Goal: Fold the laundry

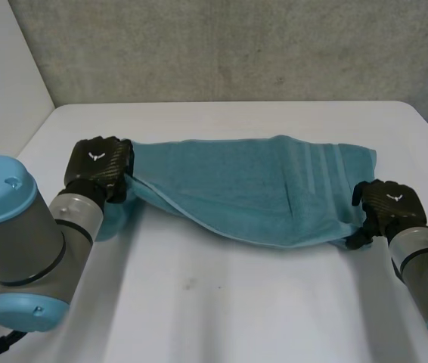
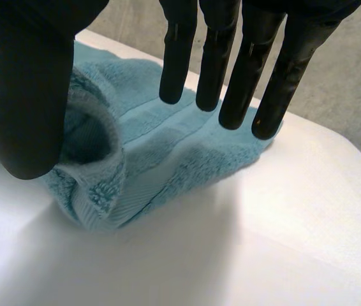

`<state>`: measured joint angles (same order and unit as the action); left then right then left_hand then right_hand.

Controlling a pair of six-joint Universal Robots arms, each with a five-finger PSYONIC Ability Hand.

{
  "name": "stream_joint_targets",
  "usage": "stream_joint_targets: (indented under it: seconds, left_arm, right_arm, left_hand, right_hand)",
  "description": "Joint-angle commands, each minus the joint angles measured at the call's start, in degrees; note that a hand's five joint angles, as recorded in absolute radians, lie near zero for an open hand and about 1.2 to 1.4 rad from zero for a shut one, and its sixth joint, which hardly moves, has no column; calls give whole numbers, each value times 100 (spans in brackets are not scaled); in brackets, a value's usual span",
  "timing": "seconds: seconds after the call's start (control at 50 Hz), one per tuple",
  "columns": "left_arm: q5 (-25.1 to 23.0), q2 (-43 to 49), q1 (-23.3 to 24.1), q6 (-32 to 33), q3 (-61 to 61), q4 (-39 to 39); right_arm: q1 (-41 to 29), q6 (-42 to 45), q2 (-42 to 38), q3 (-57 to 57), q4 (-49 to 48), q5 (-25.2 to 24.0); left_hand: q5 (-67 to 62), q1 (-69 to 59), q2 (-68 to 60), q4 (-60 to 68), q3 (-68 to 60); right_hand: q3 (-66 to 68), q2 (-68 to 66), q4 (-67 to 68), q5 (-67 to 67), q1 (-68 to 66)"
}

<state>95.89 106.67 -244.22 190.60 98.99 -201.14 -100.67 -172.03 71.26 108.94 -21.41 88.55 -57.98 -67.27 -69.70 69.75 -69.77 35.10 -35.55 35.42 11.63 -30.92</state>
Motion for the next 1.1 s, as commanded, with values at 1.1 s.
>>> stream_joint_targets:
  seconds: [1.1]
  left_arm:
    - [0, -103, 32, 12, 445, 268]
  right_arm:
    - [654, -1271, 626, -198, 216, -1393]
  left_hand:
    - [-1202, -1273, -1030, 1025, -1023]
  right_hand:
    - [4490, -4445, 4458, 5837, -4908]
